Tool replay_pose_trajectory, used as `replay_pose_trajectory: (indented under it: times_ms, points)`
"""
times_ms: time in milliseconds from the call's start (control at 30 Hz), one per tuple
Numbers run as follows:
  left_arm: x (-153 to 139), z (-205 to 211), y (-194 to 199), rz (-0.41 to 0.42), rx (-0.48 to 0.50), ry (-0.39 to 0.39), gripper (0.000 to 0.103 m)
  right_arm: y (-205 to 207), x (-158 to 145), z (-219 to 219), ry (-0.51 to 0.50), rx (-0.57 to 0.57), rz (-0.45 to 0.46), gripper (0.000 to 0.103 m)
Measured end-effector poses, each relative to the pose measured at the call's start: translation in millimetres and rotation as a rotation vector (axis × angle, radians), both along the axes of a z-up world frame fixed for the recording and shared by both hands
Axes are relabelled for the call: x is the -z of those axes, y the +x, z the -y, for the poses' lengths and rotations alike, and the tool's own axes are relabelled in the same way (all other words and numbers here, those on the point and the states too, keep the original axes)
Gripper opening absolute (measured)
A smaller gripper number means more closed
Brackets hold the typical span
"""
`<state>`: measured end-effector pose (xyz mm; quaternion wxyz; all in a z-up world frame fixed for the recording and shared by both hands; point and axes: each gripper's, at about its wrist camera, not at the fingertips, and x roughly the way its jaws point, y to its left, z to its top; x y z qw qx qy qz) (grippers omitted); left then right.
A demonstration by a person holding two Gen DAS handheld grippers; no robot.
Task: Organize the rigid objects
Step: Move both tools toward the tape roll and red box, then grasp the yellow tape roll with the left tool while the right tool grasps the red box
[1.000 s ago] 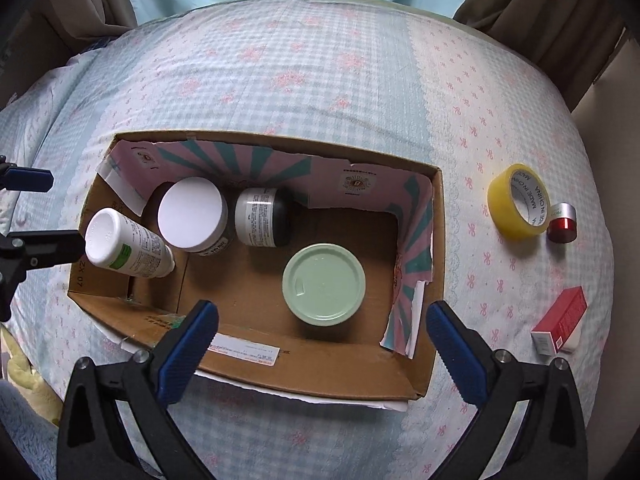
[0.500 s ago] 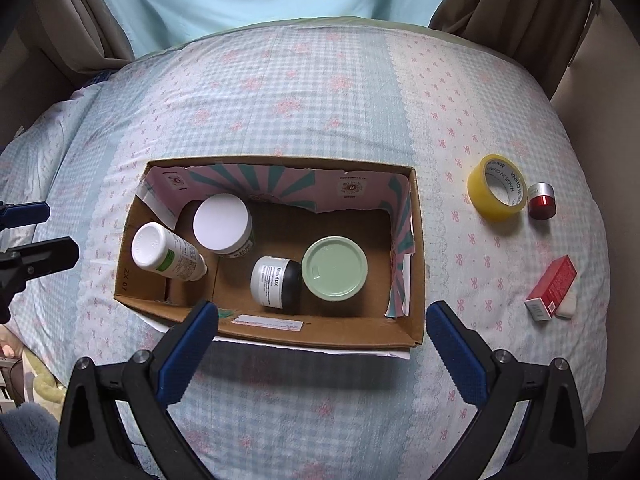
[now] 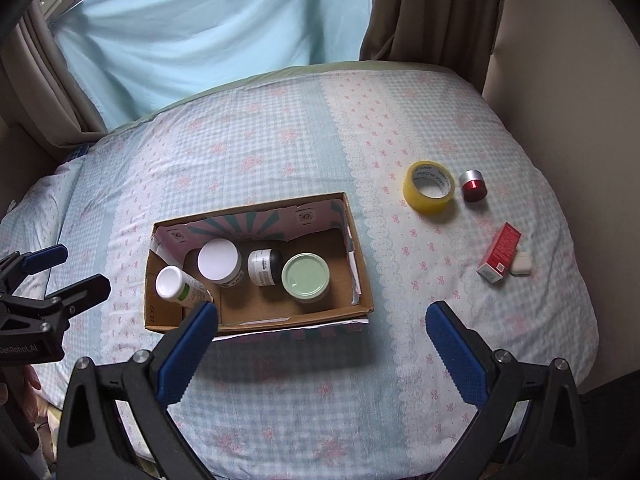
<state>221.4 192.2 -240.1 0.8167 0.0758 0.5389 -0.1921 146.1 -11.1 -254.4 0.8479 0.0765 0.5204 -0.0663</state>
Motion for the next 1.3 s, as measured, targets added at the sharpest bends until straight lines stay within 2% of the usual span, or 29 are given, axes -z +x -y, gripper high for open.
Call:
replay_pose_trajectory:
  times_ms: [167,267,367,467,633,800,1000,1167,1233,1300]
  points:
    - [-11,40,0,0.052,0.053,-0.011,0.103,-30,-18,34,-0.009,0.143,0.016,0.103]
    - [-15,71,3,0.067,0.096,-0.024,0.103,-46,-26,65,0.018,0.237,0.027,0.103]
    - [-16,104,9,0.056,0.146,-0.059,0.103,-58,-30,92,0.029,0.303,0.036,0.103]
    - [-13,138,13,0.06,0.157,-0.043,0.103,-65,-29,117,0.029,0.342,0.038,0.103]
    - [5,195,26,0.007,0.17,-0.022,0.103,-61,-18,163,0.036,0.413,0.042,0.103]
    - [43,259,46,-0.062,0.201,0.014,0.103,-49,-1,208,0.023,0.47,0.051,0.103]
    - [101,318,82,-0.175,0.194,0.073,0.103,-25,44,255,0.079,0.525,0.011,0.103]
    - [159,352,109,-0.246,0.212,0.143,0.103,5,82,281,0.083,0.53,-0.019,0.103]
    - [183,361,120,-0.262,0.211,0.165,0.103,17,100,290,0.088,0.534,-0.04,0.095]
    - [204,369,130,-0.271,0.202,0.174,0.103,27,120,296,0.098,0.541,-0.063,0.092]
